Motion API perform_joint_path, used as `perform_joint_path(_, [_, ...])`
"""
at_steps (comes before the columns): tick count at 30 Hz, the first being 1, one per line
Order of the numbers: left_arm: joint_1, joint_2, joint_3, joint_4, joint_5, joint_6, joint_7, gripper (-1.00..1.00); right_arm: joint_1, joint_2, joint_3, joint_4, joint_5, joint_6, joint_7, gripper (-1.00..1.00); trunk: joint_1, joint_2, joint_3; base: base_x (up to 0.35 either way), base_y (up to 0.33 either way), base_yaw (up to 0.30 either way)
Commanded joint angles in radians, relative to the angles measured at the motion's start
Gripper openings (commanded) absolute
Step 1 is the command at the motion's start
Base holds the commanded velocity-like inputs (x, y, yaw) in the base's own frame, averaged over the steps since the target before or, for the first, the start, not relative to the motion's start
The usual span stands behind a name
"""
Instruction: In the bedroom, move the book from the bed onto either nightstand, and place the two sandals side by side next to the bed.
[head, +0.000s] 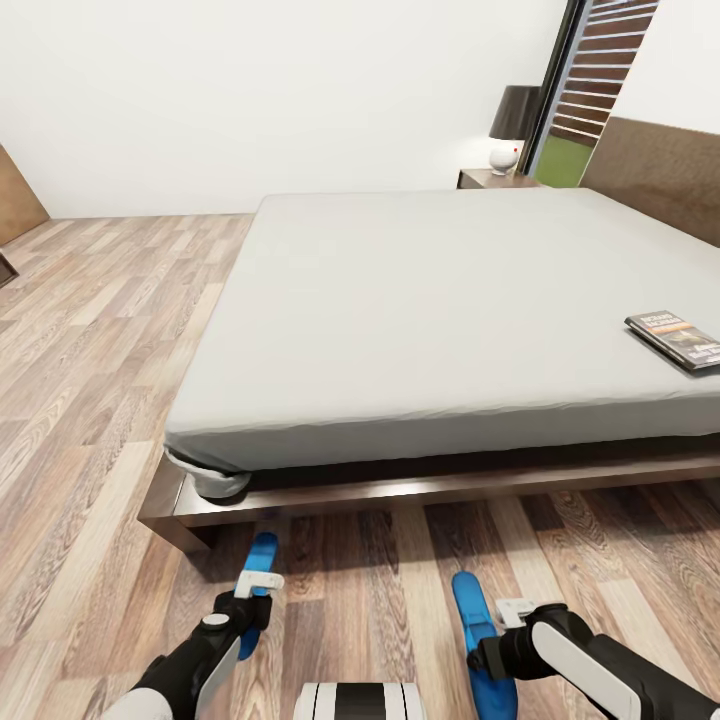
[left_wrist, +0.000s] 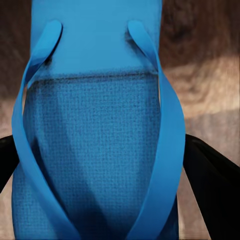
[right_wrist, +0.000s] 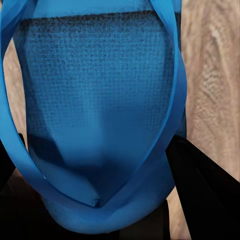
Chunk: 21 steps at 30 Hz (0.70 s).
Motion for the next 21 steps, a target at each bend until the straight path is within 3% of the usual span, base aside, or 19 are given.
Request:
perform_joint_path(1, [-0.002,0.000,-0.004,-0.002,0.007,0.010,0.007,-1.00,-0.002,-0.001,0.003,-0.002,-0.011,0.001,-0.012,-1.00,0.000,0.000,-0.001,0.000,0.000,0.000])
perform_joint_path(7, [-0.007,-0.003,0.012,0.000,0.005,0.025,0.007,-1.00,-0.004,0.000,-0.034,-0.002,-0.010,0.008,-0.012,-1.00,0.000,0.000,-0.001,0.000,0.000,0.000])
perform_joint_path(21, [-0.007,-0.005,0.016,0.003,0.008,0.026,0.006,-1.00,-0.006,0.002,-0.067,0.001,-0.005,0.007,-0.012,-1.00,0.000,0.000,-0.001,0.000,0.000,0.000])
